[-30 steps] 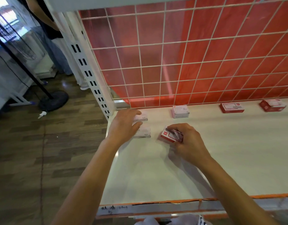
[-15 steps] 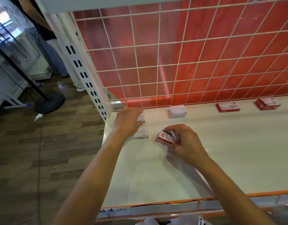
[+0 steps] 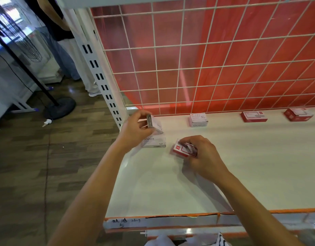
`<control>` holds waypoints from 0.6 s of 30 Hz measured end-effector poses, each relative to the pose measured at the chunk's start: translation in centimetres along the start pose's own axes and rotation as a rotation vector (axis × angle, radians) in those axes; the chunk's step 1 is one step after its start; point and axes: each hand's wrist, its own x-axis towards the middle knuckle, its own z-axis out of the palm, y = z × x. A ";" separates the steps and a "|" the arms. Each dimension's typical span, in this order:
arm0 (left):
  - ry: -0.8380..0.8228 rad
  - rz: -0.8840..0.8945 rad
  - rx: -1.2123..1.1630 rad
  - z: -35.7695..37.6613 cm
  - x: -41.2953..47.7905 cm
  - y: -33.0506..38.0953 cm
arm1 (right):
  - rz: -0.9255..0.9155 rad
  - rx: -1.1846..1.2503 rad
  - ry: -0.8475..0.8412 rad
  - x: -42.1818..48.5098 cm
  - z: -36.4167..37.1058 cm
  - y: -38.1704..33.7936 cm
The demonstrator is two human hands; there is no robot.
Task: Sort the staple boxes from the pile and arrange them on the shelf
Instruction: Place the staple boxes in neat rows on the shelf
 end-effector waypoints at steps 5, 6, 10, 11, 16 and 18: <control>0.035 -0.094 -0.147 0.0 -0.5 -0.4 | -0.011 0.010 -0.006 -0.3 -0.1 0.1; 0.036 -0.103 -0.158 0.0 -0.5 -0.5 | -0.014 0.010 -0.003 -0.3 -0.1 0.1; 0.064 -0.105 -0.065 -0.4 -0.1 -1.3 | -0.008 -0.004 -0.004 -0.4 -0.1 0.3; 0.068 -0.109 -0.035 -0.6 0.0 -1.4 | -0.006 -0.005 -0.004 -0.4 -0.1 0.4; 0.051 -0.123 -0.019 -0.7 0.1 -1.4 | 0.000 -0.013 0.001 -0.1 0.0 0.3; 0.052 -0.115 -0.038 -0.8 0.1 -1.4 | -0.001 -0.018 0.006 0.0 0.0 0.3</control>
